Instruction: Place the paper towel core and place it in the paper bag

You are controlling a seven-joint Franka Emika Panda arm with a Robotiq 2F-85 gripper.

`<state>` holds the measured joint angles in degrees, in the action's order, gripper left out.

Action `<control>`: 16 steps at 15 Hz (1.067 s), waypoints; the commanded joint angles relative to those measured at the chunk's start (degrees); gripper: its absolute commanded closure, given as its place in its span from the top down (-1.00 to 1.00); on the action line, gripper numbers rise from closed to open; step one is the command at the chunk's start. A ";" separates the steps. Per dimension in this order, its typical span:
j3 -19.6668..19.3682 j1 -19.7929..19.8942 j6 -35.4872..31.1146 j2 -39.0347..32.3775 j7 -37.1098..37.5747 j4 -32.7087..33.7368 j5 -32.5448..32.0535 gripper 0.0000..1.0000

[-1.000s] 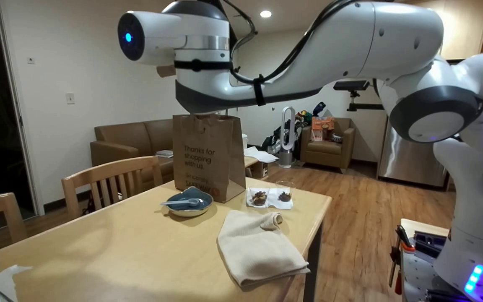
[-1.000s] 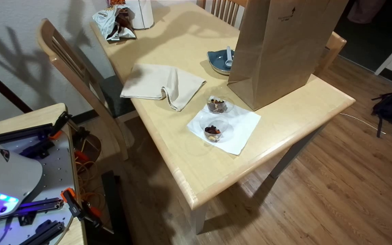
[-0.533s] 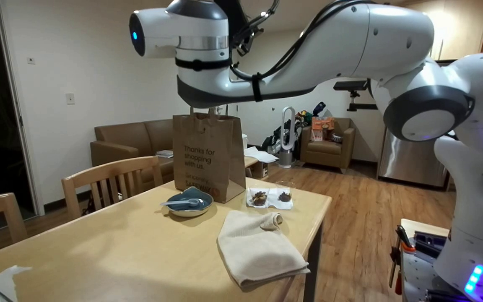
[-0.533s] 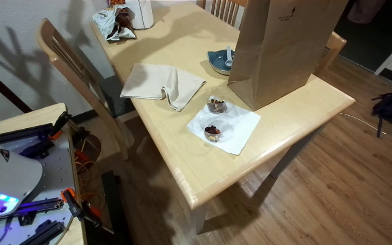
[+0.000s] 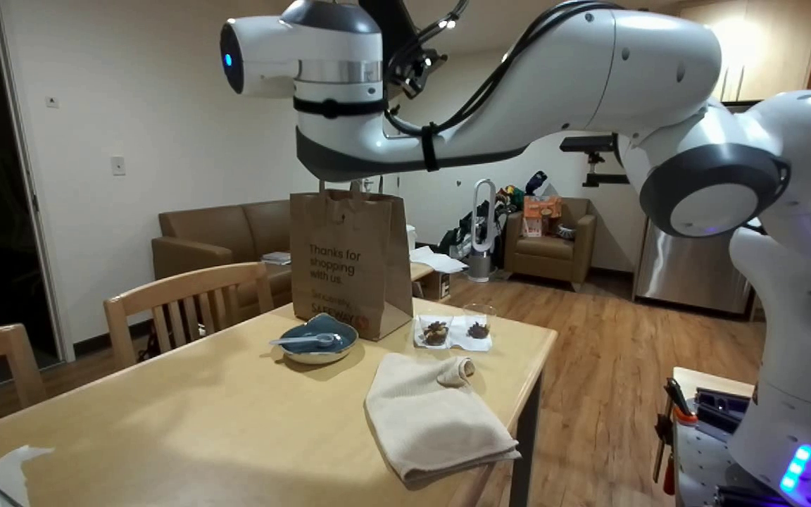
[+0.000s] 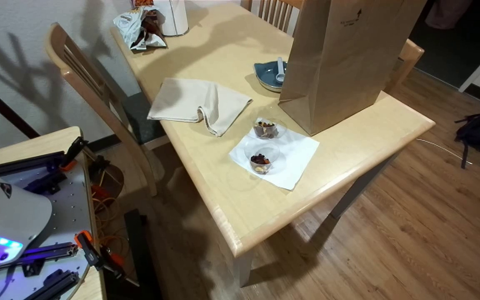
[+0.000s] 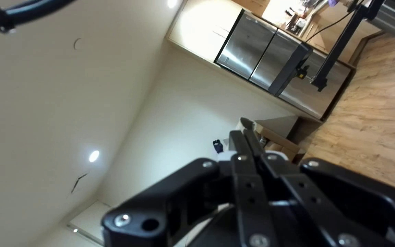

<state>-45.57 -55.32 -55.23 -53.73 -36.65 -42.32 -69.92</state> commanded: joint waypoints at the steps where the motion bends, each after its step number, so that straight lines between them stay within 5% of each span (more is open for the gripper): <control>1: 0.94 1.50 2.35 2.15 -6.70 -1.23 2.93 -0.99; 7: 1.61 4.73 5.05 4.06 -13.24 -0.45 9.49 -0.99; 12: 0.00 4.23 3.50 1.78 -11.67 -0.06 7.34 -0.99; 15: 1.29 5.20 3.37 2.38 -16.73 -0.25 8.78 -0.99; 16: 9.70 8.98 5.80 4.08 -17.79 1.46 3.61 -0.99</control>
<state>-45.06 -50.94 -51.73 -52.22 -50.58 -42.44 -62.43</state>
